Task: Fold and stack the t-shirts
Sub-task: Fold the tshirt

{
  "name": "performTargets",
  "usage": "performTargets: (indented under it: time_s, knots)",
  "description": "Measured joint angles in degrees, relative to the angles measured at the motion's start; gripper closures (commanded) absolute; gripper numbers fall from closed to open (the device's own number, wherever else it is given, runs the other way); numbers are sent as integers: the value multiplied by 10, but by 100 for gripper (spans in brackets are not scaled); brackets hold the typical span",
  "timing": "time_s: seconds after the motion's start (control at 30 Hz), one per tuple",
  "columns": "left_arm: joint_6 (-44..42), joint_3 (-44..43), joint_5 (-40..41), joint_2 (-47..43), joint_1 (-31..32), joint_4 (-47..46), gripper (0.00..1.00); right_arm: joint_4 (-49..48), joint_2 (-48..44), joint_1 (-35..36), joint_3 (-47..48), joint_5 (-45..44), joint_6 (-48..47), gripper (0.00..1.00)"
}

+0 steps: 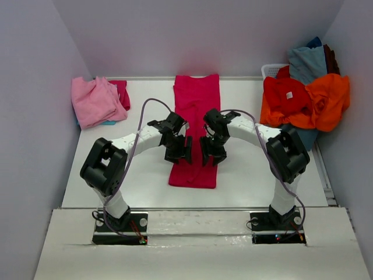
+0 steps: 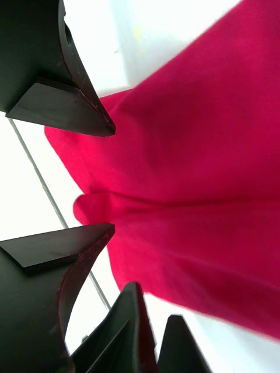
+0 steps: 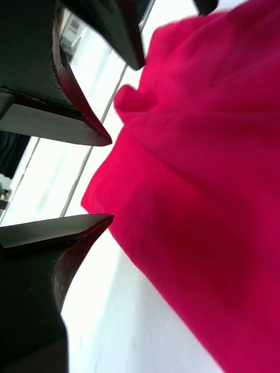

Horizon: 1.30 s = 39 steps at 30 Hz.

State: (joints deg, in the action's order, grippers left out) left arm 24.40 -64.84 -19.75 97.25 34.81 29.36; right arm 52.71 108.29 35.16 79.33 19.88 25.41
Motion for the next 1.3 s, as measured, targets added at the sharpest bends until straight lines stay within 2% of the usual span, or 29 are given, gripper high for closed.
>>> performTargets:
  time_s: [0.27,0.6,1.3]
  knots:
    - [7,33,-2,-10,1,-7,28,-23,-13,41,-69,10,31,46]
    - [8,45,-1,-15,2,-17,29,-40,-23,72,-79,17,56,51]
    - [5,47,-2,16,2,-7,33,-49,-47,80,-178,27,79,54]
